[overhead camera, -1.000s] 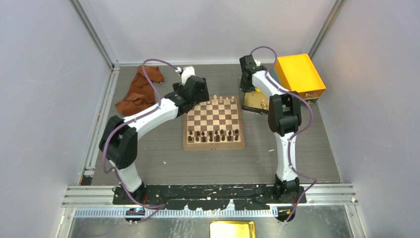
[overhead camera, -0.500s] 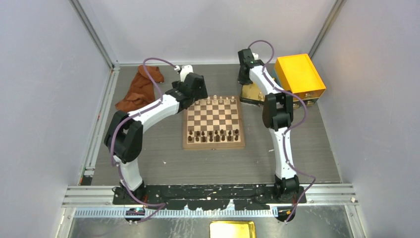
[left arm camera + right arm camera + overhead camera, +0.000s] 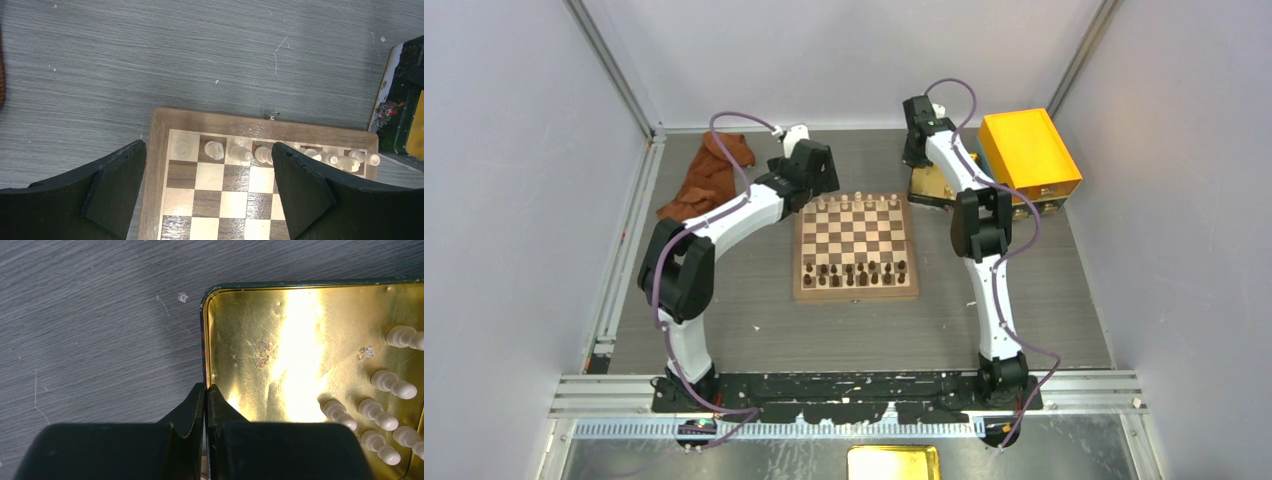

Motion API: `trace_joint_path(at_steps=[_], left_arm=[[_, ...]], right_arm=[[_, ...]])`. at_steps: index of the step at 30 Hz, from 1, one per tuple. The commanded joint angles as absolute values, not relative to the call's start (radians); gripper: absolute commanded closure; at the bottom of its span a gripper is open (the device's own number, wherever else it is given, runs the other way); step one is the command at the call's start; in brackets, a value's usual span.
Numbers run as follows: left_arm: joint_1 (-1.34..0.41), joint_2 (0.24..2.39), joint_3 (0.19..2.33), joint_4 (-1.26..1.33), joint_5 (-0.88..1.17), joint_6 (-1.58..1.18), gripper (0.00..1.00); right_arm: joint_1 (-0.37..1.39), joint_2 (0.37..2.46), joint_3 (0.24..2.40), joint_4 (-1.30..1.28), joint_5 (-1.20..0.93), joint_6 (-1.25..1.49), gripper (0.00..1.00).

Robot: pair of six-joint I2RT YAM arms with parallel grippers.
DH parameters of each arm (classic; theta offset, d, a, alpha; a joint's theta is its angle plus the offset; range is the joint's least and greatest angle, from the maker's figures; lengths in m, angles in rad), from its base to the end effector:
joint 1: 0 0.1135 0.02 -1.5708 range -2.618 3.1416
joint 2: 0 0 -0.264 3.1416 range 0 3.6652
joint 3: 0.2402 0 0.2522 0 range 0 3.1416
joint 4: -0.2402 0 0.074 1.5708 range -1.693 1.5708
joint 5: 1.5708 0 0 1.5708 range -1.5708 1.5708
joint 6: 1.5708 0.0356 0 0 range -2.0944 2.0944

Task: Set up the chess pieces on the board
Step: Move the storage box to the center of the board.

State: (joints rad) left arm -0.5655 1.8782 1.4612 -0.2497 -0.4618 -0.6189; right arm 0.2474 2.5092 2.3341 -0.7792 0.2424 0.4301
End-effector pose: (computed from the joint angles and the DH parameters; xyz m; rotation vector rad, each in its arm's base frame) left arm 0.3727 -0.2177 0.2553 -0.3025 2.1408 -0.1632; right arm 0.5328 0.1258 0.1974 0.3224 2.4641 -0.0225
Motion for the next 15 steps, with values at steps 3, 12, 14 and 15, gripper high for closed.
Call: trace_joint_path(at_steps=[3,12,14,15], left_arm=[[-0.552,1.822,1.457,-0.186,-0.458,-0.601,0.04],[-0.55,1.761,1.392,-0.164,-0.455,-0.625,0.04],[-0.551,1.749,1.371,-0.156,-0.439,-0.637,0.04],[-0.551,1.743,1.362,-0.155,-0.432,-0.645,0.04]], right_arm=[[0.274,2.442,2.282,-0.758,0.32,0.498,0.97],[0.29,2.328,2.096,-0.729,0.379,0.548,0.99],[0.294,2.281,2.017,-0.698,0.394,0.559,0.99],[0.294,2.255,1.978,-0.684,0.396,0.565,0.99]])
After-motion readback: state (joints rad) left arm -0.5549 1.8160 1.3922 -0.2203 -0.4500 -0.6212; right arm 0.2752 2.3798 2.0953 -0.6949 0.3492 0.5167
